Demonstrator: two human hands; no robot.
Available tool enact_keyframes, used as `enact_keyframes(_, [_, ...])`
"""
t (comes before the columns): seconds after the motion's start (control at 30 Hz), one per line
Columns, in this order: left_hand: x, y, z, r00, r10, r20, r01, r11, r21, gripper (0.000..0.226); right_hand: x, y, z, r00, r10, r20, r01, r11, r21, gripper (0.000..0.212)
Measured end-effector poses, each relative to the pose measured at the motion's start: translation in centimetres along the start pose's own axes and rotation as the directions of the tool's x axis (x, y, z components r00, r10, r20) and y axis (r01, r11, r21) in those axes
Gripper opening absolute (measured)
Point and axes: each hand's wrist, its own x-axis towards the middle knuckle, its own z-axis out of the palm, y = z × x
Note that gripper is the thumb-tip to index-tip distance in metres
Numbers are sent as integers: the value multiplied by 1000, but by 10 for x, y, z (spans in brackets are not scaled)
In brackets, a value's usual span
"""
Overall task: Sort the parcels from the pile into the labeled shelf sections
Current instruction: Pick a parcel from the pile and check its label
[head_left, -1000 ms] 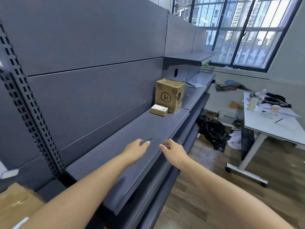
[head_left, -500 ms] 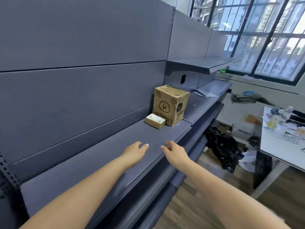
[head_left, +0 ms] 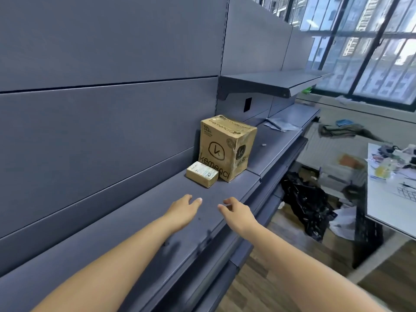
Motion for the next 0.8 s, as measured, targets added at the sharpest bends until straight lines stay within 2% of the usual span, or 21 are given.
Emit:
enact_keyframes(0.2, [71,17,-20,999,-23,-31,22,999,-31,60,70,-10,-18,1000,-4,-12,3,1000,-19,47])
enact_keyframes(0.33, [104,26,-25,999,-11,-46,11,1000,4,48,104,-8,-21,1000,11,-11,-11,999,-38,49])
enact_keyframes(0.47, [127,28,-22,999,-33,-38,33,999,-1,46,131,-6,-19,1000,-1,10,2,999,-51,49])
enact_keyframes(0.8, [175,28,-8,986,-123,-111,115,990,-81,42,206,-1,-19,993,-93,77,102,988,-116,48])
